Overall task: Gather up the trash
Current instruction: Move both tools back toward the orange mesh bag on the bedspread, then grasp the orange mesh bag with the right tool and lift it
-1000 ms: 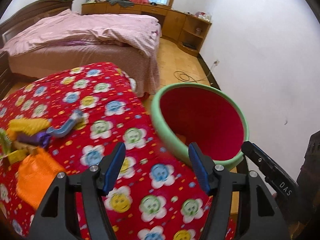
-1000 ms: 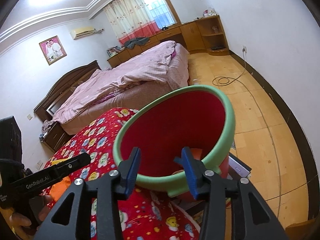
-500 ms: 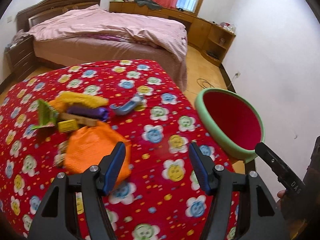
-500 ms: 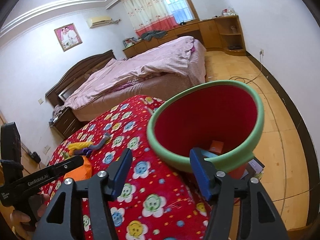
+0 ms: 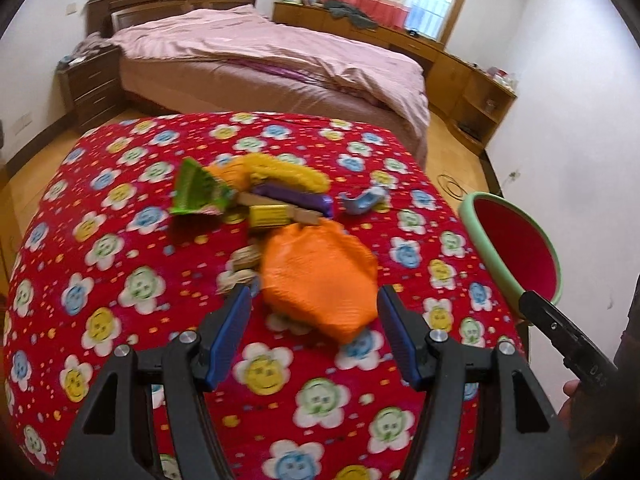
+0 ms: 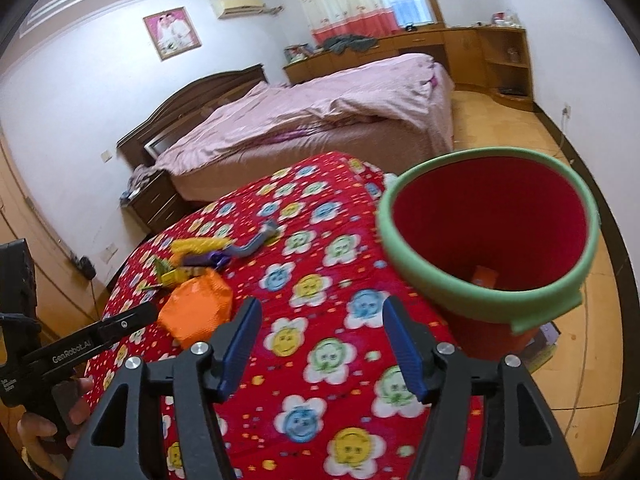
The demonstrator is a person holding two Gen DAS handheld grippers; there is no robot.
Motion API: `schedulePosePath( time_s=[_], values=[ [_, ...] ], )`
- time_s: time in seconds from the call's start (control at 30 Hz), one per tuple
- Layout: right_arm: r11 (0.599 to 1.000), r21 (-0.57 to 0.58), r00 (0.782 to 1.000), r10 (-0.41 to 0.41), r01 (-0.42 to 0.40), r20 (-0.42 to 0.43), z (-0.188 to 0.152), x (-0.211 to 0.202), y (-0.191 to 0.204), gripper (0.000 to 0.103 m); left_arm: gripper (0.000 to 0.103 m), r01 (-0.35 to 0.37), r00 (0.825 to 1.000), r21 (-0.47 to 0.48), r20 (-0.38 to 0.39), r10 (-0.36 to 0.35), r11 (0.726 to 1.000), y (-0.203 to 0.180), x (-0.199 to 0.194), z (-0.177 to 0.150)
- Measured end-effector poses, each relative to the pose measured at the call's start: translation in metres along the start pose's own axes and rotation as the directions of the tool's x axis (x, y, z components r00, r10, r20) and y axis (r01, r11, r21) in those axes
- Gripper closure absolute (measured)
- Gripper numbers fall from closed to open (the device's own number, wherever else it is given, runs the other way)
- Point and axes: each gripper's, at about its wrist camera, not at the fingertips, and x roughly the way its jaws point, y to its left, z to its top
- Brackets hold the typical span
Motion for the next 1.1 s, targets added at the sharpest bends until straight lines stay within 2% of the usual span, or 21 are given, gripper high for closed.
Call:
schedulePosePath(
  time_s=[0.47, 0.57, 0.73, 0.8, 0.87, 1.1],
  values=[
    [0.992, -0.084, 0.991, 0.081, -0.090, -0.111, -0.001, 0.041, 0.056, 0.029, 0.038, -0.096, 0.995, -0.100, -0.006, 0.096, 0.990, 0.056, -0.005, -0.009],
    [0.989, -0.104, 0.987, 0.095, -0.109, -0.132, -0.004, 0.049, 0.068, 0.022, 0.038, -0.107, 0.994, -0.121, -0.011, 0.107, 0.987, 0.066, -0.004, -0.011],
    [0.979, -0.142, 0.977, 0.119, -0.145, -0.176, -0.008, 0.067, 0.089, 0.018, 0.038, -0.115, 0.993, -0.141, -0.011, 0.115, 0.983, 0.077, -0.004, -0.012],
    [0.975, -0.153, 0.973, 0.131, -0.162, -0.191, -0.009, 0.075, 0.098, 0.009, 0.038, -0.116, 0.993, -0.146, -0.009, 0.116, 0.982, 0.080, -0.005, -0.012],
    [0.971, -0.161, 0.969, 0.140, -0.174, -0.203, -0.011, 0.081, 0.104, 0.006, 0.038, -0.118, 0.993, -0.152, -0.008, 0.118, 0.981, 0.083, -0.005, -0.012],
    [0.953, -0.250, 0.964, 0.111, -0.172, -0.241, -0.019, 0.103, 0.129, 0.002, 0.038, -0.121, 0.993, -0.175, -0.010, 0.121, 0.977, 0.094, -0.005, -0.013]
  ],
)
